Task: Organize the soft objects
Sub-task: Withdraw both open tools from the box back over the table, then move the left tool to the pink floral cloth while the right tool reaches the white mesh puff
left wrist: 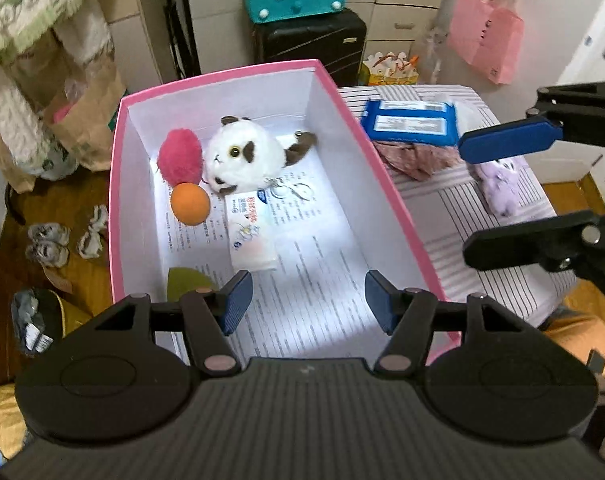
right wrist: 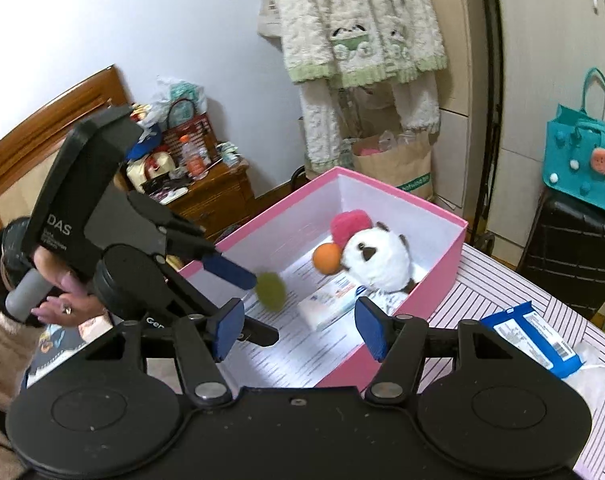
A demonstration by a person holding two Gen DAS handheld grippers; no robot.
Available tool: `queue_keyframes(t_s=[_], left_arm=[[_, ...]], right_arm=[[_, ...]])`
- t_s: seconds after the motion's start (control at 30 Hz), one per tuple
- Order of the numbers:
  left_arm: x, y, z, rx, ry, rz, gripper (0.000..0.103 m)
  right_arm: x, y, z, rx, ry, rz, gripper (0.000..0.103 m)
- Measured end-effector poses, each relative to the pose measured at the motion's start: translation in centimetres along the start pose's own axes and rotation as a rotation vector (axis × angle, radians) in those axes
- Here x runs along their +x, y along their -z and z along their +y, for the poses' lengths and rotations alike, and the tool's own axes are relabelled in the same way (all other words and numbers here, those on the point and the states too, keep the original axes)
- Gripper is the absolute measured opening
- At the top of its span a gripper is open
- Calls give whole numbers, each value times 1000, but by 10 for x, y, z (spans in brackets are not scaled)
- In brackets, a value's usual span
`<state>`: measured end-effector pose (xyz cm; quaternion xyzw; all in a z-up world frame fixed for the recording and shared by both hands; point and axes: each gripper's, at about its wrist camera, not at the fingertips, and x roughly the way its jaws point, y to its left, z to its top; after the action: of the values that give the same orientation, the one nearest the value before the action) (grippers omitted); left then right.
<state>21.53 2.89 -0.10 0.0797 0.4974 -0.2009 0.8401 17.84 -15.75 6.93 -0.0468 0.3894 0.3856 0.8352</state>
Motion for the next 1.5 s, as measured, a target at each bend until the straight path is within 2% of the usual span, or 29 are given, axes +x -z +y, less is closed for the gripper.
queue_keyframes(t_s=[0.4, 0.67, 0.83, 1.0, 1.23, 1.5], left_arm=[[-50, 44, -45, 79, -28, -48, 64], [-62, 67, -71, 104, -25, -53, 70], [-61, 75, -89, 126, -8, -44, 74], [-56, 79, -110, 171, 34, -64, 83], [-34, 69, -143, 223, 122, -122, 84], [-6, 45, -164, 222, 123, -227, 84]], right_arm=[[-43, 33, 36, -49, 10, -22, 69], [-71, 65, 35, -43, 38, -38, 74], [-85, 92, 27, -24, 72, -11, 75], [-92, 121, 16, -4, 105, 24, 78], [-99, 158, -9, 70, 155, 37, 79], [-101, 176, -52, 104, 221, -4, 80]])
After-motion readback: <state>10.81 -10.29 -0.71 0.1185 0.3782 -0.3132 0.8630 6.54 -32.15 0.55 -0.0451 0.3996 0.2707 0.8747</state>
